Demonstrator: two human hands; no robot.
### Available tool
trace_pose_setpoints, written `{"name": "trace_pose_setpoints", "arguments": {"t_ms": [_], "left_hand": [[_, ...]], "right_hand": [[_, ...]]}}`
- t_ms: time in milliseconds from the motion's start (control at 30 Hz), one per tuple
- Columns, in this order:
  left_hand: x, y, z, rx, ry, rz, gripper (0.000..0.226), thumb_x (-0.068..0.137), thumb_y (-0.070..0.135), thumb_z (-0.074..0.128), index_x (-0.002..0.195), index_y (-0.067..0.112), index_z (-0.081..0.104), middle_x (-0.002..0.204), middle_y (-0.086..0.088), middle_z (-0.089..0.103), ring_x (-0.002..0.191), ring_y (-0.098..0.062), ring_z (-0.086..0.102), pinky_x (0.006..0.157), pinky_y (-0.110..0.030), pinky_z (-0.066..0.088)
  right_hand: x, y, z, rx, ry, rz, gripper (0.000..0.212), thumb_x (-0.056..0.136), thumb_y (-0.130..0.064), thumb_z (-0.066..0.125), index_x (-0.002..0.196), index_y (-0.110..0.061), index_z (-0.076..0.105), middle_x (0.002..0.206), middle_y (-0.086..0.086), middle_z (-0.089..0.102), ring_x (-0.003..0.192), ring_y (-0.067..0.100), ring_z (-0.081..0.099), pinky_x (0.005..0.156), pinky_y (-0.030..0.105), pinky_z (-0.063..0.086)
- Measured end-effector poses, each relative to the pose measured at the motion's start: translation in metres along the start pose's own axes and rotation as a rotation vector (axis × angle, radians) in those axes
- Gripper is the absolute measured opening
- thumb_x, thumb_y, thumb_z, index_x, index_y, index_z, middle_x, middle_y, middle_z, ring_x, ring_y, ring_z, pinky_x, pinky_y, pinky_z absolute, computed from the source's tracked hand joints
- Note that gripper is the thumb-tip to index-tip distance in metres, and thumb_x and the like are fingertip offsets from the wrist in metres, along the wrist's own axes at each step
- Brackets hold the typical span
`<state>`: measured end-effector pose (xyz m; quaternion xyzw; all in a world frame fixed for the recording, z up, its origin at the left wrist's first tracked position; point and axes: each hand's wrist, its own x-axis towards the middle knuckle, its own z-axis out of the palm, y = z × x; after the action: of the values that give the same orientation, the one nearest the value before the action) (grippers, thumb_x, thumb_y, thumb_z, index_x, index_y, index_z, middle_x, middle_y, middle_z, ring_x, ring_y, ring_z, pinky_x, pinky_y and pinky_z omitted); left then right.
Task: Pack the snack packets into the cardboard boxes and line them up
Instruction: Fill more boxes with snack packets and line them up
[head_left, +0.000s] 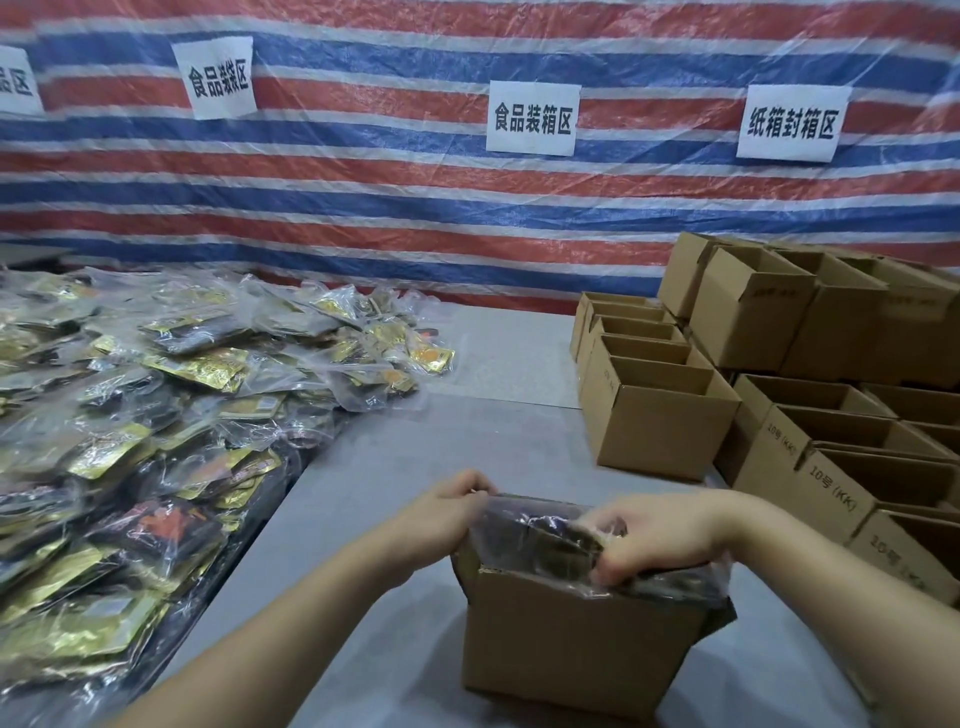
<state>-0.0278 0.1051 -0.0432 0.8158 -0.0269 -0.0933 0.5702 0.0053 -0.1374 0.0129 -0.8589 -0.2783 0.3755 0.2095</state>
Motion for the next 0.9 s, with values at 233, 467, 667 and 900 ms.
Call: {"name": "trace_pose_setpoints", "arguments": {"t_ms": [233, 467, 667, 900], "left_hand": [[0.001, 0.003, 0.007, 0.123, -0.022, 0.033, 0.024, 0.106, 0.030, 0.035, 0.098, 0.018, 0.055, 0.084, 0.005, 0.051, 0.067, -0.002, 0.046, 0.053, -0.010, 0.037], [0.007, 0.006, 0.008, 0.171, -0.022, 0.049, 0.021, 0.104, 0.032, 0.043, 0.098, 0.021, 0.059, 0.089, 0.001, 0.058, 0.080, -0.012, 0.051, 0.072, -0.027, 0.043], [0.007, 0.005, 0.010, 0.131, -0.020, 0.049, 0.021, 0.104, 0.033, 0.043, 0.094, 0.024, 0.060, 0.088, 0.000, 0.061, 0.080, -0.013, 0.054, 0.073, -0.028, 0.045], [0.010, 0.005, 0.017, 0.221, 0.052, 0.076, 0.022, 0.104, 0.030, 0.039, 0.092, 0.023, 0.055, 0.080, 0.005, 0.056, 0.074, -0.010, 0.050, 0.068, -0.026, 0.040]], "right_hand": [[0.043, -0.017, 0.036, -0.344, -0.042, 0.313, 0.054, 0.101, -0.058, 0.034, 0.145, -0.032, 0.047, 0.153, -0.008, 0.043, 0.138, 0.020, 0.039, 0.115, 0.051, 0.026], [0.027, -0.012, 0.027, -0.023, -0.133, 0.150, 0.036, 0.101, -0.026, 0.061, 0.133, -0.011, 0.056, 0.137, 0.011, 0.062, 0.122, 0.025, 0.060, 0.110, 0.045, 0.044], [-0.002, -0.016, 0.008, -0.223, 0.050, 0.177, 0.045, 0.089, -0.049, 0.069, 0.128, -0.029, 0.063, 0.119, -0.011, 0.069, 0.107, 0.010, 0.065, 0.096, 0.032, 0.054], [0.031, -0.015, 0.025, -0.382, -0.072, 0.211, 0.009, 0.095, -0.025, 0.063, 0.099, -0.021, 0.070, 0.099, 0.004, 0.071, 0.086, 0.024, 0.065, 0.078, 0.041, 0.059]]}}
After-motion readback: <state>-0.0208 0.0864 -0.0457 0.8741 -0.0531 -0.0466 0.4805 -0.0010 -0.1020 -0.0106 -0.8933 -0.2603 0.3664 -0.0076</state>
